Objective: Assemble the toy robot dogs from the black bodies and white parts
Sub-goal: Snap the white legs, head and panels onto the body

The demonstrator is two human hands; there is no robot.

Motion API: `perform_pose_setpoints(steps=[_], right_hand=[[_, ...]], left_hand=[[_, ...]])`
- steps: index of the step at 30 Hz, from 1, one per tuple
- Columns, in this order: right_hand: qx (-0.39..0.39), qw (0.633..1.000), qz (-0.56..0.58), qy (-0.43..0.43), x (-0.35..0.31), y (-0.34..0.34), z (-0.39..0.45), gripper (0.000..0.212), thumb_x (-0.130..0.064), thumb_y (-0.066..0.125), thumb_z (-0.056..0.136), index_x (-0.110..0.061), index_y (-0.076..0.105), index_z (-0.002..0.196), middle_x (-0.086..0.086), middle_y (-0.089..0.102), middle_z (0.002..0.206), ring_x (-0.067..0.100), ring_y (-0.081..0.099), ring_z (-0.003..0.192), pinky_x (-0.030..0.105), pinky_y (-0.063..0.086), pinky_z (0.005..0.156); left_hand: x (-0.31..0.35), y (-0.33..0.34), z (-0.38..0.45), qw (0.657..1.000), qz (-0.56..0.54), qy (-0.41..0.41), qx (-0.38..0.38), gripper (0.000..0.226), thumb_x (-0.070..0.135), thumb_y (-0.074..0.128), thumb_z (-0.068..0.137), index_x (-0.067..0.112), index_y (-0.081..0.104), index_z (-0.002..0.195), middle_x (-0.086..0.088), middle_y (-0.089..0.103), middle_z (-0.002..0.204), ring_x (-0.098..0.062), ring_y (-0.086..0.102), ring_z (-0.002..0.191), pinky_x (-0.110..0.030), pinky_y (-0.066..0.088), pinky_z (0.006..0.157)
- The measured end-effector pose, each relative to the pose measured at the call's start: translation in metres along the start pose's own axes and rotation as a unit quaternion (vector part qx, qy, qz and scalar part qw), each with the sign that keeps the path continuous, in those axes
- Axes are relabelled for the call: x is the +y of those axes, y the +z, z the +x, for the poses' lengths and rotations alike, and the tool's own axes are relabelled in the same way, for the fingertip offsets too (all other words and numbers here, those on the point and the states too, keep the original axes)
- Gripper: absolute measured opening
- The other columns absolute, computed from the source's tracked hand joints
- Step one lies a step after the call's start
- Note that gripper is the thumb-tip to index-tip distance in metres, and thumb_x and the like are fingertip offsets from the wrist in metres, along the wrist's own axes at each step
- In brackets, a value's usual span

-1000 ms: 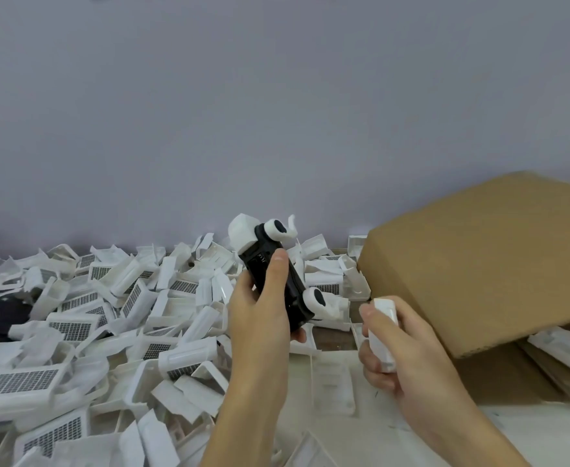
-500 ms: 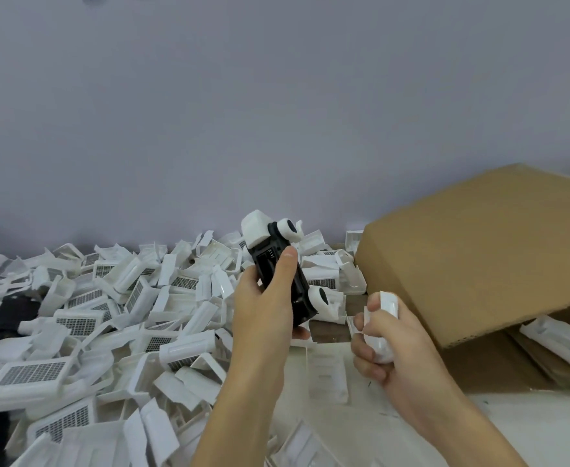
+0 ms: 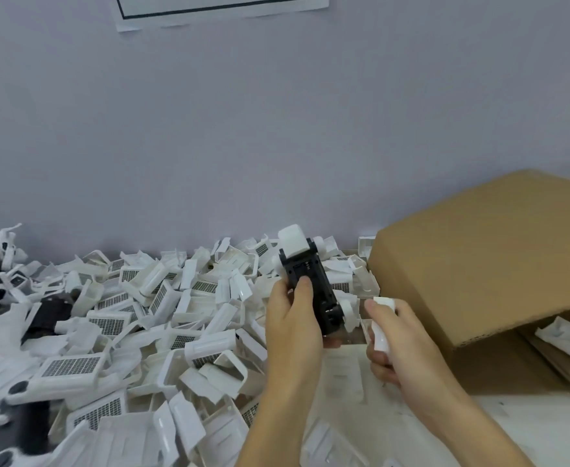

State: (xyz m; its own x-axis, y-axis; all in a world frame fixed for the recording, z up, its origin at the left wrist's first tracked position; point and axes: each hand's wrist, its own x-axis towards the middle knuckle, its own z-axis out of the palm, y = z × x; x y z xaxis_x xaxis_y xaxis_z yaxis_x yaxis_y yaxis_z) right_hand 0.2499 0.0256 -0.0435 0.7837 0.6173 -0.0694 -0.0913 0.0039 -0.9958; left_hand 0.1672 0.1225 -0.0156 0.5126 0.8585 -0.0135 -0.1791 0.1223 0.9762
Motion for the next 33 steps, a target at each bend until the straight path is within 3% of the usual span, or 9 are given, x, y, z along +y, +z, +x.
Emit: perform_pose_setpoints(steps=[3, 6, 10, 13, 17, 21, 24, 28, 33], right_hand=[[0.018, 0.998, -0.061, -0.017, 0.000, -0.001, 0.004, 0.019, -0.044, 0.059, 0.095, -0.039, 0.057, 0.113, -0.016, 0.063, 0.077, 0.004, 0.055, 0.056, 0.021, 0.044, 0.052], [0.048, 0.990, -0.119, -0.065, -0.001, -0.001, 0.010, 0.036, -0.043, 0.064, 0.094, -0.035, 0.044, 0.124, -0.021, 0.062, 0.102, -0.005, 0.062, 0.083, 0.017, 0.046, 0.068], [0.088, 0.977, -0.123, -0.152, 0.000, 0.003, 0.011, 0.037, -0.034, 0.069, 0.092, -0.041, 0.043, 0.117, -0.029, 0.065, 0.091, -0.027, 0.056, 0.086, -0.002, 0.042, 0.063], [0.122, 0.961, -0.113, -0.221, 0.001, 0.008, 0.010, 0.020, -0.035, 0.069, 0.091, -0.043, 0.055, 0.103, -0.039, 0.066, 0.093, -0.018, 0.062, 0.089, 0.000, 0.044, 0.068], [0.131, 0.948, -0.102, -0.272, -0.002, 0.009, 0.009, 0.014, -0.033, 0.068, 0.091, -0.044, 0.063, 0.100, -0.020, 0.073, 0.090, -0.001, 0.069, 0.083, 0.012, 0.051, 0.068], [0.137, 0.949, -0.108, -0.262, -0.001, 0.009, 0.010, 0.007, -0.035, 0.065, 0.094, -0.030, 0.068, 0.096, -0.010, 0.074, 0.079, 0.007, 0.069, 0.071, 0.017, 0.050, 0.060], [0.142, 0.946, -0.126, -0.265, -0.001, 0.011, 0.008, 0.019, -0.044, 0.063, 0.091, -0.027, 0.068, 0.085, -0.010, 0.072, 0.069, 0.008, 0.066, 0.061, 0.019, 0.049, 0.054], [0.146, 0.934, -0.162, -0.284, -0.003, 0.014, 0.005, 0.017, -0.040, 0.065, 0.091, -0.027, 0.066, 0.080, -0.013, 0.069, 0.064, 0.007, 0.063, 0.057, 0.011, 0.043, 0.049], [0.204, 0.919, -0.169, -0.293, -0.006, 0.016, 0.002, 0.020, -0.044, 0.066, 0.089, -0.027, 0.065, 0.079, -0.015, 0.068, 0.064, 0.005, 0.063, 0.059, 0.011, 0.043, 0.050]], left_hand=[[0.002, 0.002, 0.010, 0.999, -0.009, 0.033, -0.019, 0.010, 0.027, 0.057, 0.103, 0.027, 0.067, 0.105, 0.003, 0.076, 0.090, -0.017, 0.075, 0.081, -0.039, 0.063, 0.064], [-0.002, 0.004, 0.012, 0.998, 0.000, 0.054, -0.037, 0.018, 0.023, 0.062, 0.100, 0.024, 0.066, 0.118, -0.002, 0.076, 0.106, -0.023, 0.074, 0.097, -0.052, 0.062, 0.083], [-0.008, 0.004, 0.014, 0.993, 0.037, 0.095, -0.065, 0.019, 0.018, 0.062, 0.100, 0.024, 0.071, 0.115, 0.000, 0.079, 0.099, -0.016, 0.076, 0.093, -0.045, 0.063, 0.084], [-0.012, 0.006, 0.014, 0.988, 0.062, 0.114, -0.089, 0.019, 0.020, 0.058, 0.103, 0.028, 0.075, 0.103, 0.002, 0.079, 0.094, -0.015, 0.076, 0.090, -0.042, 0.063, 0.080], [-0.012, 0.017, 0.005, 0.988, 0.056, 0.075, -0.122, 0.043, 0.040, 0.040, 0.108, 0.030, 0.077, 0.091, 0.009, 0.078, 0.086, -0.012, 0.075, 0.082, -0.031, 0.062, 0.066], [-0.015, 0.024, -0.001, 0.978, 0.079, 0.120, -0.154, 0.043, 0.052, 0.038, 0.099, 0.026, 0.071, 0.095, 0.004, 0.076, 0.092, -0.017, 0.071, 0.095, -0.048, 0.056, 0.092], [-0.015, 0.023, -0.001, 0.972, 0.099, 0.145, -0.154, 0.039, 0.052, 0.040, 0.094, 0.024, 0.067, 0.088, 0.004, 0.066, 0.075, -0.018, 0.063, 0.079, -0.054, 0.053, 0.085], [-0.017, 0.021, 0.003, 0.968, 0.123, 0.168, -0.141, 0.037, 0.043, 0.040, 0.102, 0.026, 0.065, 0.080, 0.008, 0.062, 0.067, -0.020, 0.060, 0.071, -0.054, 0.055, 0.076], [-0.016, 0.021, 0.004, 0.952, 0.163, 0.209, -0.151, 0.053, 0.029, 0.040, 0.109, 0.048, 0.057, 0.063, 0.017, 0.050, 0.053, -0.003, 0.045, 0.053, -0.024, 0.040, 0.056]])
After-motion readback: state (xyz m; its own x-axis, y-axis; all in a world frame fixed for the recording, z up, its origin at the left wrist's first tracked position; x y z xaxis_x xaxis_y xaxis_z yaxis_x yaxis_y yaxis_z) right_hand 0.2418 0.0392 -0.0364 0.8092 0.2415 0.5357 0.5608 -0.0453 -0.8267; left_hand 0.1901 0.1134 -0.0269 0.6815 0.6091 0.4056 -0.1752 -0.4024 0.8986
